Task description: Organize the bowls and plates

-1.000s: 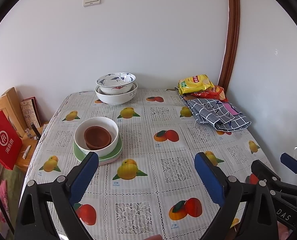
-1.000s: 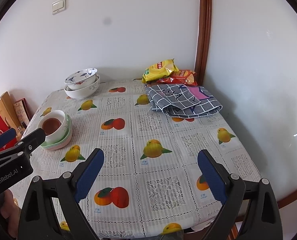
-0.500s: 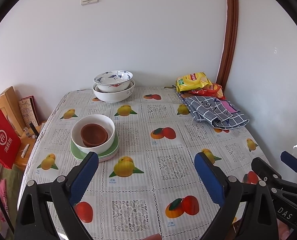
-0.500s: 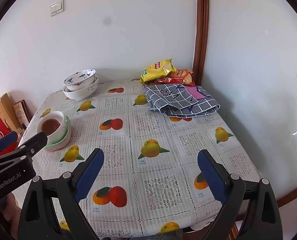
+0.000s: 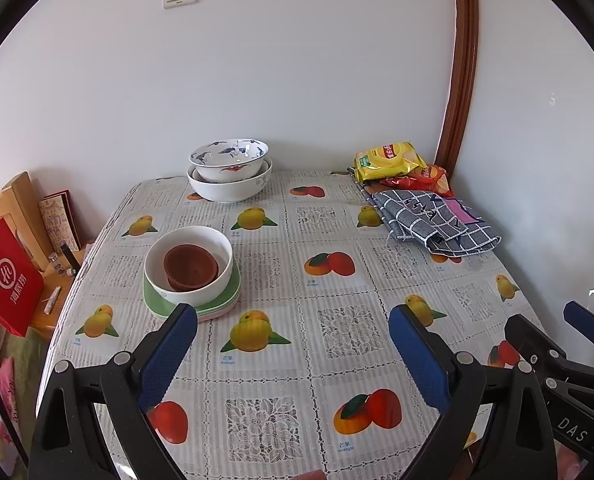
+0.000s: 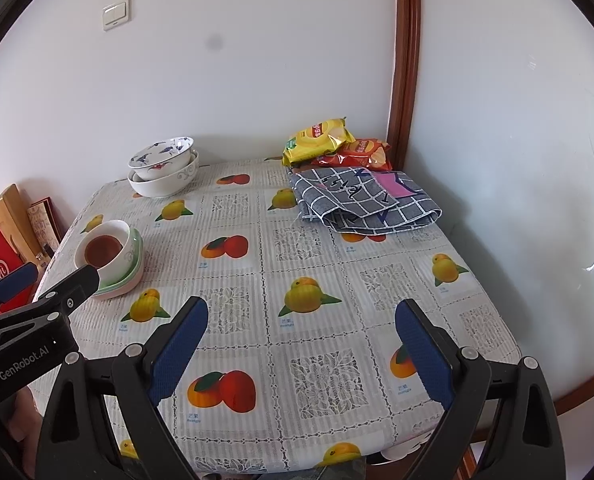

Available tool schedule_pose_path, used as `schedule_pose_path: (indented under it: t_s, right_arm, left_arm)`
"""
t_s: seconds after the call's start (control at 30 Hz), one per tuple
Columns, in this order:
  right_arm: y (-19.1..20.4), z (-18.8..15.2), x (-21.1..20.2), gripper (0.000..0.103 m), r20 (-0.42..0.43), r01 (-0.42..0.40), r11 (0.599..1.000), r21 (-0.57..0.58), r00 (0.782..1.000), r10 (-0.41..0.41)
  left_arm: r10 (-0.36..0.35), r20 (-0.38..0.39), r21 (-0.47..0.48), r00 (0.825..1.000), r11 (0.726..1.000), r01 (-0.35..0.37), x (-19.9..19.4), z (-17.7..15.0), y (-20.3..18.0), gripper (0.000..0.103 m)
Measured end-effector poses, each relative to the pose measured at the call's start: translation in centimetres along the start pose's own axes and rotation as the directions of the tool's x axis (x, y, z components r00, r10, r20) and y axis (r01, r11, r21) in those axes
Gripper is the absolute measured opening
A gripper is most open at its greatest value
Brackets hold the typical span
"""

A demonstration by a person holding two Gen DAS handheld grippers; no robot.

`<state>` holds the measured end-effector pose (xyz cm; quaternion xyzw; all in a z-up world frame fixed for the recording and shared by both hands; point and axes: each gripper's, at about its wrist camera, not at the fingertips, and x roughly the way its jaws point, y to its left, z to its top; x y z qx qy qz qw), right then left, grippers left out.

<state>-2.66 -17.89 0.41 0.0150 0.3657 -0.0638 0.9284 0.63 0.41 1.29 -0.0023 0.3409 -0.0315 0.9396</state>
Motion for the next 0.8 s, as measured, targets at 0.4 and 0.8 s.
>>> schedule_pose_path:
  t_s: [0.4, 0.8]
  right_arm:
    - [0.0, -0.1, 0.1, 0.094, -0.006, 0.007, 1.000, -0.004, 1.000, -0.007]
    - [-0.1, -0.4, 1.0, 0.097, -0.005, 0.013, 1.000, -0.011, 1.000, -0.013]
  left_arm:
    - [0.002, 0.008, 0.004, 1.000, 1.000, -0.002, -0.2, 0.1, -0.1, 0.097]
    - [0.005, 0.008, -0.001, 1.000, 1.000, -0.005, 0.4, 0.0, 0.2, 0.097]
